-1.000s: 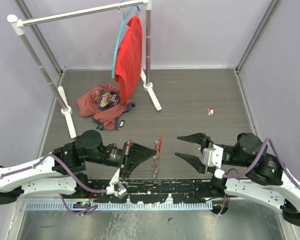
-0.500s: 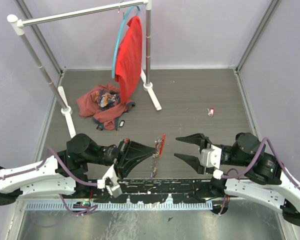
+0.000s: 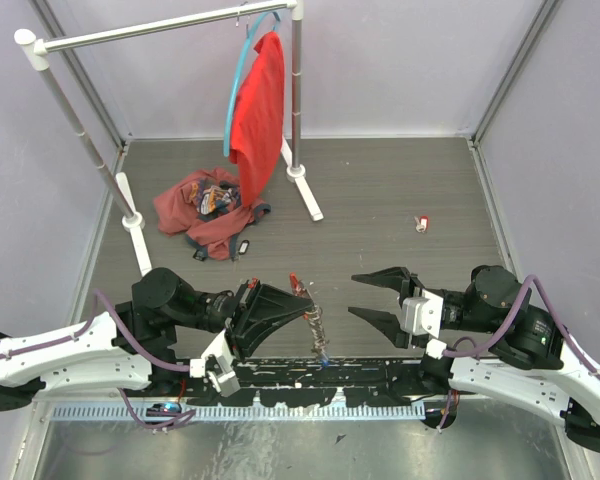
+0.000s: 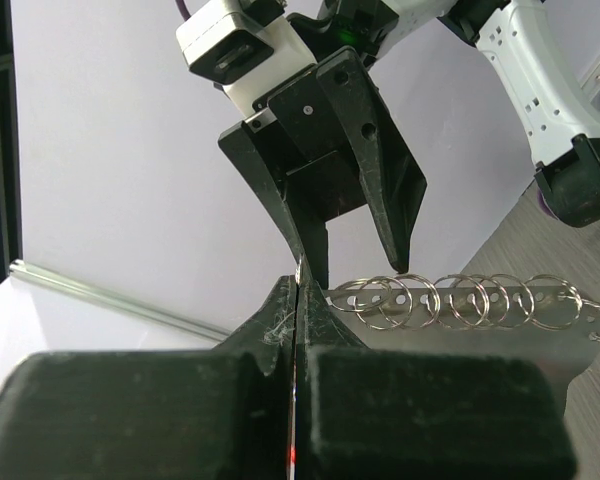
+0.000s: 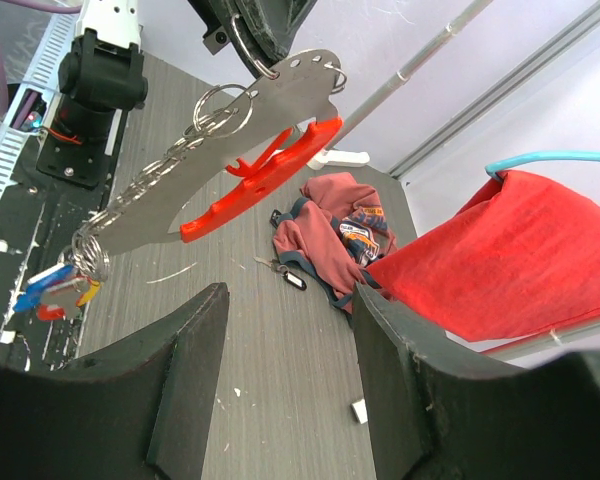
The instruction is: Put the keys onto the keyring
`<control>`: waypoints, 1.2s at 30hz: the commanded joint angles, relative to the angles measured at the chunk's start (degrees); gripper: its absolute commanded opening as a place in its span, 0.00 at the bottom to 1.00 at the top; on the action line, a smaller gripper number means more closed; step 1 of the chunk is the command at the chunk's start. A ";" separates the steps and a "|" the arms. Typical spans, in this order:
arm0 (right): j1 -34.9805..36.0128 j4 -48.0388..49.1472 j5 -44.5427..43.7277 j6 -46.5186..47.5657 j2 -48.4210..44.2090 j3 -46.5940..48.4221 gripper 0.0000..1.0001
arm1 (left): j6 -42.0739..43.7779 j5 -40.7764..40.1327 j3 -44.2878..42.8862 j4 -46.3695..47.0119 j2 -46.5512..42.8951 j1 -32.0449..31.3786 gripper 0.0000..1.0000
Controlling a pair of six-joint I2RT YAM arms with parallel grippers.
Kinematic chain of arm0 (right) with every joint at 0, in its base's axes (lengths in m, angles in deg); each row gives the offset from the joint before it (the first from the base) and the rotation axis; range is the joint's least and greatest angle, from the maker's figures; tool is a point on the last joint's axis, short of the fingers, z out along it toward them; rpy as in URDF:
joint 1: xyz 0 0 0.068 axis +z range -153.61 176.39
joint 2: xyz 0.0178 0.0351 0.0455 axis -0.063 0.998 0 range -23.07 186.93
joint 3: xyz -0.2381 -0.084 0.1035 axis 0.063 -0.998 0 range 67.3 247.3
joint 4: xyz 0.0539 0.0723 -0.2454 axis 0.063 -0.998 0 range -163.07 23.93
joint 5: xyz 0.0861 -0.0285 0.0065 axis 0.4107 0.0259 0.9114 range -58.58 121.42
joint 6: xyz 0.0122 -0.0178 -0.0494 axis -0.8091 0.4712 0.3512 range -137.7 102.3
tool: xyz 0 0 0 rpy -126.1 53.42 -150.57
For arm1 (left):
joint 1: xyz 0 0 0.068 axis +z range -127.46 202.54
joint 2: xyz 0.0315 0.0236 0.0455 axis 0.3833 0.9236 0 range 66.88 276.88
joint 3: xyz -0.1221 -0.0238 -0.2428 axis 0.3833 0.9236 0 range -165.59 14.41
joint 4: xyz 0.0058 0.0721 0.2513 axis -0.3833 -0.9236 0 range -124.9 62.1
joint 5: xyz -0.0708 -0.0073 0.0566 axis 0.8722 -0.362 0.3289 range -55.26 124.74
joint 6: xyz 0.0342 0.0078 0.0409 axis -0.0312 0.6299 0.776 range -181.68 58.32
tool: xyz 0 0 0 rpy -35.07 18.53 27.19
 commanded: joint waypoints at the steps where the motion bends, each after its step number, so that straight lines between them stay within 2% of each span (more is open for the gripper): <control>1: 0.12 0.95 0.60 -0.22 -0.59 -0.25 0.57 | -0.65 -0.58 -0.82 3.01 -0.60 0.02 0.00; 15: 0.09 0.15 1.92 -0.75 -0.18 -0.29 0.58 | -0.96 -4.13 -1.81 3.51 0.01 0.07 0.00; 21: 0.05 -0.76 2.52 -1.72 0.60 -0.04 0.58 | -3.02 -8.09 -2.46 4.59 0.21 0.06 0.00; 29: 0.09 0.14 -3.79 -8.06 2.29 0.78 0.59 | -11.11 -22.59 -4.39 1.03 2.99 0.35 0.00; 34: 0.09 1.41 -14.89 -16.40 3.91 3.82 0.65 | -21.03 -36.43 -4.14 1.64 5.49 0.47 0.00; 36: 0.09 1.57 -19.51 -19.48 4.59 5.12 0.66 | -25.05 -41.79 -5.40 -1.51 6.93 0.40 0.00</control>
